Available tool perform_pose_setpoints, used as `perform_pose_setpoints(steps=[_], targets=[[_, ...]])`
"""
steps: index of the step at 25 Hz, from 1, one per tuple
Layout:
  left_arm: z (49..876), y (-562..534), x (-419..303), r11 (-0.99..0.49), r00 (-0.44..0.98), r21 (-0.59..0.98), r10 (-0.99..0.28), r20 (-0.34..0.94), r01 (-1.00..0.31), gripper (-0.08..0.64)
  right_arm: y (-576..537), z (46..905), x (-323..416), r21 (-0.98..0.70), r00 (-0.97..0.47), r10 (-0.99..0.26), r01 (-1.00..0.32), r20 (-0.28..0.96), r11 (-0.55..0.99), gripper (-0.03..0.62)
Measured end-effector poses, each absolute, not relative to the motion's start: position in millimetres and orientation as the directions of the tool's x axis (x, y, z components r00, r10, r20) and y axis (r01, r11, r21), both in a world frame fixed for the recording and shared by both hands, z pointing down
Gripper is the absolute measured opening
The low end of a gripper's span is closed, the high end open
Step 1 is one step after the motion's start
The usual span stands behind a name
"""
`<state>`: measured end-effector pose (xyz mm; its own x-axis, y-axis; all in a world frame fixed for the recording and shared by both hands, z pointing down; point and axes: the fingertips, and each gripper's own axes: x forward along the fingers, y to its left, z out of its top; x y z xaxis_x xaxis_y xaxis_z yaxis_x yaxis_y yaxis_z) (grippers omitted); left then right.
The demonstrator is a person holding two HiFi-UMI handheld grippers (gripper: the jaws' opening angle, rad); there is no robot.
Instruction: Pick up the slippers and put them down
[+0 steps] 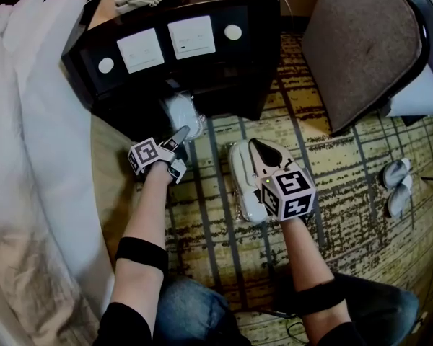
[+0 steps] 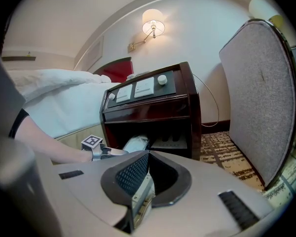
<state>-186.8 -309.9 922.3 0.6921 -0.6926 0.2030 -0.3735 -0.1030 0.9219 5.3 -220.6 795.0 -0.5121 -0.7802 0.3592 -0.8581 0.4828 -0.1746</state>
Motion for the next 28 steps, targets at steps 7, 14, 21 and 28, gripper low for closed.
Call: perform_pose_setpoints(steps=[7,14,21,28], targets=[[918,-280,-194,-0.125,0.721,0.936,-0.673,0.165,-0.330,0.098,-220,794,-1,-0.183,-0.522,-0.775,-0.852,0.357,0.490,0.003],[910,-244,-191,-0.145,0.746,0.949,-0.655,0.119,-0.278,0.098,-217,799,-7,-0.183,-0.535,-0.760,-0.843,0.369,0.505,0.003],[897,-200,-189,-0.185,0.777,0.957,-0.626,0.061,-0.224,0.098,-218,801,-9,-0.190,-0.539,-0.758,-0.842,0.367,0.506,0.003],[895,-150,-184,-0.229,0.806,0.953,-0.591,0.024,-0.197,0.098,-214,797,-13,-0.189,-0.550,-0.750,-0.834,0.369,0.518,0.003]])
